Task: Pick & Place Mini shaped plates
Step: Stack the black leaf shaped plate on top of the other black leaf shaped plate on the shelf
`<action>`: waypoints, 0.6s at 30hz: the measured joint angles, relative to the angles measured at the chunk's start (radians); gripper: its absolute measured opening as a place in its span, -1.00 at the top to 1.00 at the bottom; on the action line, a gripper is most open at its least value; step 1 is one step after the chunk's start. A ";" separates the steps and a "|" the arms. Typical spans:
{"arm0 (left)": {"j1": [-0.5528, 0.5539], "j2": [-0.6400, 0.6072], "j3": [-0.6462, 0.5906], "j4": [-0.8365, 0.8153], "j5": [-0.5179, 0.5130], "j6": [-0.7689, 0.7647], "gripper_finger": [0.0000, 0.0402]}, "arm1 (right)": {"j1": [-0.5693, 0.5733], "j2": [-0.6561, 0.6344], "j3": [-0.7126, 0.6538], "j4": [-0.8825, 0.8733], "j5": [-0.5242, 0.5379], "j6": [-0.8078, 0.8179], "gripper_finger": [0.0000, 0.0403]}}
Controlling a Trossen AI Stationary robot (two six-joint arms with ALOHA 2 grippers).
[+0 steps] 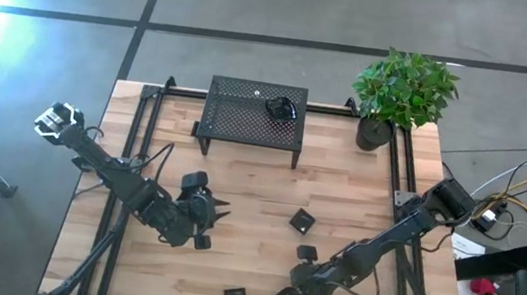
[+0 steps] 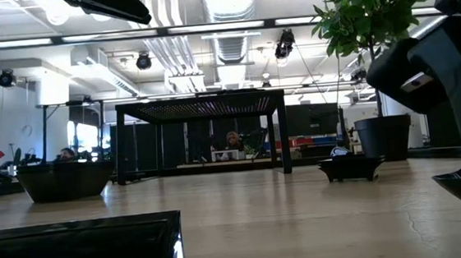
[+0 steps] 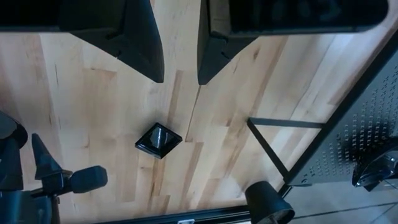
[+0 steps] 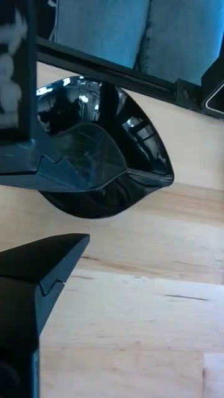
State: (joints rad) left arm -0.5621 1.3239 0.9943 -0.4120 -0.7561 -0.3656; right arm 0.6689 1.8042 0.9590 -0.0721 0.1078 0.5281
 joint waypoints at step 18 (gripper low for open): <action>0.001 0.000 0.000 0.000 0.000 0.001 0.55 | -0.006 0.000 -0.039 0.068 -0.005 0.022 0.44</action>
State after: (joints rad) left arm -0.5613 1.3239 0.9943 -0.4122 -0.7559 -0.3649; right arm 0.6628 1.8038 0.9204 -0.0041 0.1033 0.5502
